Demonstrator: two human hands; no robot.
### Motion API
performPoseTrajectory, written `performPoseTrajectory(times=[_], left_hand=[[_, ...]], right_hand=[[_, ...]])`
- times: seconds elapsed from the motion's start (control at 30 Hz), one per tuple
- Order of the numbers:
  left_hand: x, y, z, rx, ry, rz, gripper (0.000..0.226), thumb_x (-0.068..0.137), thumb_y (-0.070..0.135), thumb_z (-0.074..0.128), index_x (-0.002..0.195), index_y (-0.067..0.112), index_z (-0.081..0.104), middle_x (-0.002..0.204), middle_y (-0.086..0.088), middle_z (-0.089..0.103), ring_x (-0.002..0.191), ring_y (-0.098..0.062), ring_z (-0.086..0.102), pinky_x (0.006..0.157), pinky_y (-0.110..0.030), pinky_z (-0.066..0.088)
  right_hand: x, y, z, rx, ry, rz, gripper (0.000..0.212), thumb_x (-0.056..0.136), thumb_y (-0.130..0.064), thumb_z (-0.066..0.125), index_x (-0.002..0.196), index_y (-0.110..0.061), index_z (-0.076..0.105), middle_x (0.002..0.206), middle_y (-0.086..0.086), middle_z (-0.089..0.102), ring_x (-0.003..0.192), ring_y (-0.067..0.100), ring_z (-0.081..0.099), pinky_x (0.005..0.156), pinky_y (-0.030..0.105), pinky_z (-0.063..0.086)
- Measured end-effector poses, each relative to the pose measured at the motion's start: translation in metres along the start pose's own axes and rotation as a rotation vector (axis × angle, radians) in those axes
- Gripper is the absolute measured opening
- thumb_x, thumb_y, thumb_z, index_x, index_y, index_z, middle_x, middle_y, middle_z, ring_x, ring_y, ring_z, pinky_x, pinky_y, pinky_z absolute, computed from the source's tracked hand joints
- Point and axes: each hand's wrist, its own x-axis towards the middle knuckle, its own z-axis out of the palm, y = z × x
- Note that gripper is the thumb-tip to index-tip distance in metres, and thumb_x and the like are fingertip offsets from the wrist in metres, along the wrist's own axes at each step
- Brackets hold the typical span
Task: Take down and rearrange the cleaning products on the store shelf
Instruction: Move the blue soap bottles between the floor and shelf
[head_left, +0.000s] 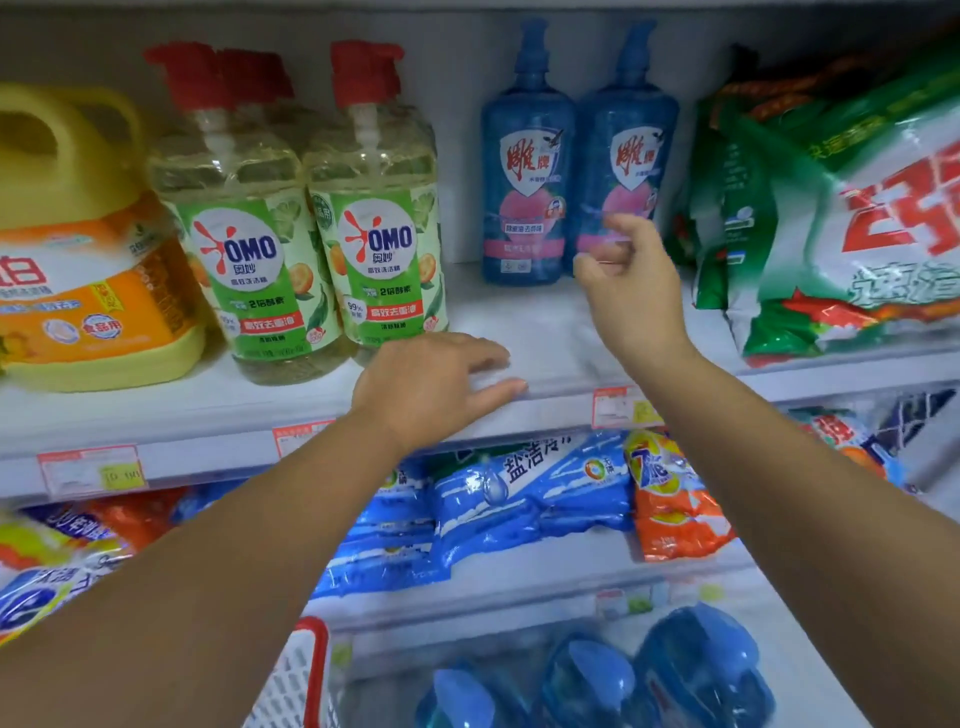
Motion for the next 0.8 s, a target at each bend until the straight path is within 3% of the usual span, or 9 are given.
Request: performPoseTrajectory(times=[0.1,0.17,0.3,0.4,0.47,0.57,0.67,0.73,0.8], left_hand=[[-0.034,0.022,0.009,-0.227,0.195,0.011,0.049,0.090,0.052,0.054,0.131,0.027,0.061,0.137,0.005,0.057,0.129,-0.016,0.048,0.107,-0.035,0.040],[-0.068,0.047,0.025,-0.311,0.211,0.092,0.048,0.090,0.047,0.052,0.129,0.020,0.062,0.140,0.001,0.055,0.133,-0.018,0.047,0.111,-0.036,0.037],[-0.130,0.099,0.064,-0.356,-0.155,0.203,0.057,0.092,0.056,0.038,0.140,0.029,0.052,0.152,0.007,0.042,0.137,-0.013,0.042,0.113,-0.034,0.037],[-0.157,0.123,0.085,-0.337,-0.459,0.246,0.075,0.083,0.066,0.011,0.153,0.040,0.020,0.163,0.016,0.007,0.148,-0.005,0.015,0.114,-0.016,0.002],[-0.166,0.131,0.097,-0.319,-0.527,0.265,0.080,0.079,0.066,0.002,0.154,0.040,0.012,0.161,0.017,-0.005,0.150,-0.007,0.008,0.113,-0.016,-0.007],[-0.176,0.136,0.112,-0.272,-0.581,0.252,0.084,0.079,0.076,-0.006,0.154,0.040,0.007,0.160,0.017,-0.010,0.151,-0.006,0.002,0.124,-0.033,0.005],[-0.180,0.137,0.119,-0.303,-0.592,0.223,0.078,0.086,0.075,0.004,0.154,0.037,0.014,0.163,0.014,0.003,0.151,-0.008,0.006,0.122,-0.041,0.015],[-0.183,0.136,0.121,-0.321,-0.585,0.207,0.073,0.088,0.068,0.014,0.154,0.037,0.015,0.162,0.015,0.002,0.151,-0.008,0.006,0.123,-0.041,0.014],[-0.185,0.137,0.120,-0.328,-0.582,0.192,0.073,0.087,0.067,0.016,0.154,0.039,0.013,0.162,0.016,0.000,0.150,-0.007,0.003,0.123,-0.040,0.012]], right_hand=[[-0.049,-0.001,-0.043,0.024,-0.020,-0.056,0.033,0.091,-0.010,0.060,0.119,-0.026,0.054,0.091,-0.005,0.062,0.073,-0.003,0.057,0.072,0.015,0.046],[-0.080,0.008,-0.073,0.006,-0.048,-0.017,0.033,0.092,-0.009,0.061,0.117,-0.029,0.054,0.096,-0.001,0.065,0.078,0.003,0.060,0.073,0.018,0.049],[-0.135,0.060,-0.128,-0.052,-0.069,0.199,0.029,0.093,-0.010,0.063,0.119,-0.024,0.058,0.099,0.004,0.066,0.078,0.005,0.061,0.071,0.024,0.052],[-0.174,0.117,-0.157,-0.111,-0.067,0.420,0.033,0.093,-0.009,0.062,0.120,-0.026,0.057,0.103,0.000,0.062,0.091,0.017,0.060,0.076,0.027,0.049],[-0.197,0.152,-0.172,-0.195,-0.136,0.602,0.045,0.092,-0.007,0.061,0.132,-0.025,0.052,0.118,0.002,0.056,0.105,0.021,0.057,0.077,0.027,0.045],[-0.229,0.192,-0.180,-0.259,-0.477,0.806,0.086,0.076,-0.014,0.075,0.149,-0.033,0.033,0.140,-0.001,0.042,0.130,0.023,0.046,0.094,0.034,0.047],[-0.260,0.221,-0.168,-0.322,-0.572,0.668,0.110,0.051,-0.034,0.091,0.144,-0.032,0.033,0.137,-0.004,0.046,0.126,0.015,0.050,0.102,0.038,0.050],[-0.273,0.225,-0.156,-0.449,-0.437,0.598,0.108,0.057,-0.037,0.093,0.144,-0.032,0.029,0.129,-0.005,0.038,0.114,0.009,0.047,0.097,0.030,0.049],[-0.276,0.221,-0.151,-0.549,-0.355,0.532,0.098,0.064,-0.041,0.088,0.143,-0.033,0.030,0.121,-0.005,0.039,0.103,0.014,0.053,0.091,0.035,0.052]])
